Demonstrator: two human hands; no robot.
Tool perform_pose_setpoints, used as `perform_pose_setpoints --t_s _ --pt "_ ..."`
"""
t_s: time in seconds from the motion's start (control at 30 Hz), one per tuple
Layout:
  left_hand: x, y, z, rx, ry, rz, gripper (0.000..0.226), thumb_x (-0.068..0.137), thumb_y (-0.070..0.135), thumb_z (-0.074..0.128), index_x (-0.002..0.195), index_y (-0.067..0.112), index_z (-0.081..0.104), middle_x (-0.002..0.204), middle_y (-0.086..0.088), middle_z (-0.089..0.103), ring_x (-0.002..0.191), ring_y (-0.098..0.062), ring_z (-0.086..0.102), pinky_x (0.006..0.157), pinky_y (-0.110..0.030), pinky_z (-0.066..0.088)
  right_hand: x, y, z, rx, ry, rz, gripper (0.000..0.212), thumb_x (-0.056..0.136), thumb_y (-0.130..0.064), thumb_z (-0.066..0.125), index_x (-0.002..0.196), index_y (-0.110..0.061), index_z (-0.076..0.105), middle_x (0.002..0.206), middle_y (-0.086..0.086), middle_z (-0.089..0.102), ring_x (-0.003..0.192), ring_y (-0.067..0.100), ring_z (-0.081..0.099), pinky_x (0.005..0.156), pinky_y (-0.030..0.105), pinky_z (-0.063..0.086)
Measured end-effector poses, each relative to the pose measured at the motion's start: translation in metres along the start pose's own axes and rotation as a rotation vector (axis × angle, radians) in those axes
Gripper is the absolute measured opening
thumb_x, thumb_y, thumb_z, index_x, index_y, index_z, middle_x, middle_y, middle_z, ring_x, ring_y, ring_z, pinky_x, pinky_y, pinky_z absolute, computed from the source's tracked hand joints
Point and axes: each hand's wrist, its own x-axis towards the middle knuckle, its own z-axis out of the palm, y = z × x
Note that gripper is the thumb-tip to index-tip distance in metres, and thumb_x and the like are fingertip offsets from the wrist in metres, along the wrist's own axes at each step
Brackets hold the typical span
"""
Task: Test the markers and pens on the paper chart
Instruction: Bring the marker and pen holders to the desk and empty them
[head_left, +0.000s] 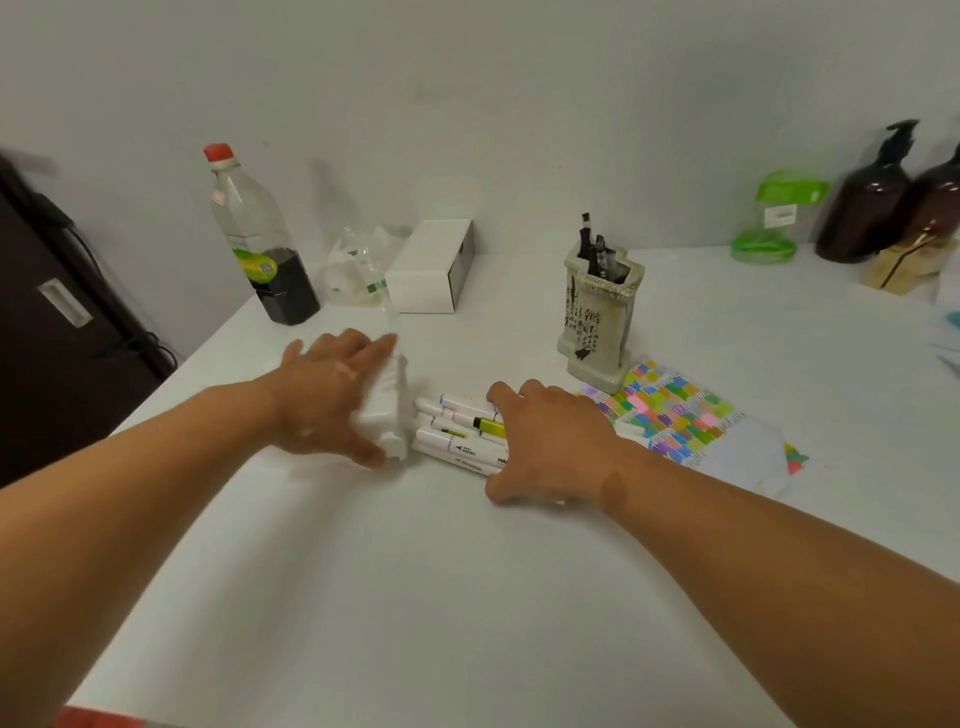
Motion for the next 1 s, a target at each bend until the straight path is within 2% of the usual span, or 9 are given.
perform_pose_setpoints --t_s 0.1,0.2,0.3,0.43,0.63,0.73,0.8,0.9,1.0 --pt "-0.011 -0.033 0.001 -0.19 0.122 -0.068 0.145 0.048 0.077 0.078 0.156 0.03 -0.006 0.15 -0.001 0.027 0.136 -0.028 0.034 0.116 -0.051 0.029 0.0 0.0 -0.002 0.008 -0.002 0.017 0.084 0.064 -0.062 0.072 0.132 -0.028 0.038 0.108 0.004 0.051 0.095 0.026 0.054 0.072 0.037 0.045" --pt "-0.015 -0.054 0.006 -0.555 0.317 -0.147 0.147 0.037 0.078 0.082 0.154 0.038 0.004 0.145 0.001 0.039 0.128 -0.024 0.047 0.107 -0.041 0.043 0.001 0.001 -0.002 0.008 -0.01 0.024 0.083 0.064 -0.063 0.072 0.131 -0.028 0.038 0.108 0.003 0.05 0.097 0.025 0.053 0.072 0.037 0.044" --pt "-0.005 -0.062 0.017 -0.937 0.52 -0.221 0.14 0.033 0.069 0.092 0.149 0.048 0.017 0.14 0.009 0.051 0.12 -0.022 0.059 0.098 -0.047 0.053 0.004 0.001 -0.002 0.025 -0.035 0.026 0.085 0.063 -0.064 0.071 0.133 -0.028 0.038 0.113 0.002 0.05 0.104 0.025 0.051 0.079 0.04 0.044" --pt "0.029 -0.047 0.032 -1.177 0.691 -0.27 0.135 0.035 0.062 0.096 0.145 0.052 0.019 0.135 0.019 0.052 0.119 -0.017 0.059 0.097 -0.045 0.054 0.008 -0.001 -0.002 0.025 -0.059 -0.012 0.087 0.063 -0.064 0.07 0.136 -0.029 0.037 0.119 0.001 0.049 0.11 0.025 0.051 0.089 0.043 0.045" --pt "0.093 -0.039 0.041 -1.332 0.652 -0.296 0.143 0.036 0.063 0.095 0.152 0.043 0.014 0.142 0.014 0.049 0.125 -0.012 0.054 0.103 -0.039 0.049 0.014 -0.001 0.001 0.024 -0.069 -0.084 0.093 0.064 -0.068 0.066 0.142 -0.031 0.032 0.128 -0.001 0.046 0.116 0.024 0.048 0.097 0.046 0.041" --pt "0.117 -0.05 0.041 -1.406 0.62 -0.245 0.139 0.038 0.058 0.097 0.151 0.043 0.018 0.124 0.032 0.05 0.113 0.005 0.055 0.084 -0.019 0.052 0.021 0.001 0.003 0.033 -0.076 -0.112 0.097 0.065 -0.07 0.064 0.146 -0.032 0.027 0.135 -0.002 0.043 0.121 0.024 0.045 0.103 0.047 0.038" --pt "0.127 -0.058 0.038 -1.427 0.588 -0.218 0.139 0.037 0.055 0.098 0.151 0.045 0.019 0.122 0.032 0.051 0.111 0.005 0.055 0.075 -0.013 0.051 0.026 0.001 0.003 0.047 -0.081 -0.124 0.098 0.066 -0.071 0.064 0.148 -0.032 0.025 0.138 -0.001 0.041 0.123 0.024 0.043 0.105 0.047 0.037" --pt "0.131 -0.066 0.033 -1.45 0.496 -0.167 0.143 0.039 0.049 0.099 0.154 0.042 0.015 0.134 0.023 0.052 0.118 0.0 0.057 0.087 -0.024 0.055 0.032 -0.001 0.002 0.047 -0.09 -0.152 0.099 0.066 -0.07 0.066 0.148 -0.032 0.025 0.138 -0.001 0.042 0.123 0.024 0.044 0.105 0.047 0.037" --pt "0.115 -0.063 0.029 -1.379 0.476 -0.261 0.149 0.044 0.054 0.095 0.157 0.036 -0.001 0.16 0.003 0.029 0.141 -0.016 0.036 0.112 -0.044 0.038 0.038 -0.001 0.0 0.036 -0.11 -0.167 0.103 0.064 -0.07 0.069 0.149 -0.032 0.025 0.135 -0.001 0.044 0.121 0.024 0.045 0.102 0.046 0.04"
